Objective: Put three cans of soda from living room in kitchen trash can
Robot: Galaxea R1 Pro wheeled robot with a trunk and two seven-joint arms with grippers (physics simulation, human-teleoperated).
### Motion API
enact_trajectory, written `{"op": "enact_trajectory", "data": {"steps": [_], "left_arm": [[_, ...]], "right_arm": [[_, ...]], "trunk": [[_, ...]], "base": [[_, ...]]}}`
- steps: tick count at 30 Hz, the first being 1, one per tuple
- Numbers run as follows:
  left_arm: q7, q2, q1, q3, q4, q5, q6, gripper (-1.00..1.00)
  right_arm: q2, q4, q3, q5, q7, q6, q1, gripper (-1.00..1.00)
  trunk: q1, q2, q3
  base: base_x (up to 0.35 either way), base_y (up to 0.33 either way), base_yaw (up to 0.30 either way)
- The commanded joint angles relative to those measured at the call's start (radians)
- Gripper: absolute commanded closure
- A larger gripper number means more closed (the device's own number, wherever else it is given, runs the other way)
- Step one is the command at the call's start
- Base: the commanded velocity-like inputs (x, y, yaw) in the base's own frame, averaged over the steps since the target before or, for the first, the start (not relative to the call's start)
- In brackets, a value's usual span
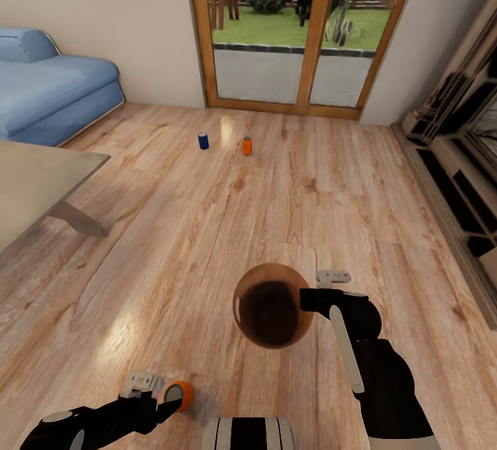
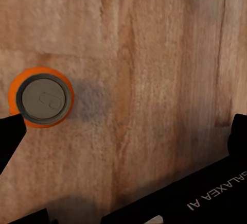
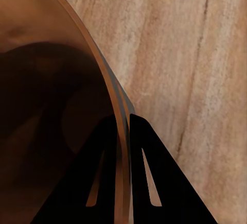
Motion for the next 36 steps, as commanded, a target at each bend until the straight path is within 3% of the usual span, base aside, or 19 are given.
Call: {"op": "enact_trajectory", "data": {"steps": [1,18,25,36], "left_arm": [[0.0,0.001,0.0,0.0,0.0,0.0,0.0,-1.0],[-0.001,0.013,0.0,0.002,-0.001,0.001,-0.008,-1.0],[-0.035,0.028,0.0,0.087,-0.001,0.001,-0.014,-1.0],[-0.058,0.03,0.0,0.099,0.001,0.001,-0.027,-1.0]], "right_arm": [[0.0,0.0,0.0,-0.016,0.005,0.0,0.0,1.0],[0.0,0.0,0.0,-0.016,0.006,0.0,0.0,1.0],[0.001,0.0,0.0,-0.016,0.006,0.0,0.0,1.0],[0.0,0.0,0.0,-0.016,0.005,0.0,0.0,1.0]], "trunk": [[0.0,0.0,0.0],[0.0,0.0,0.0],[0.0,0.0,-0.003],[0.0,0.0,-0.021]], "base": [[0.0,0.0,0.0],[0.0,0.0,0.0],[0.0,0.0,0.0],[0.0,0.0,0.0]]}}
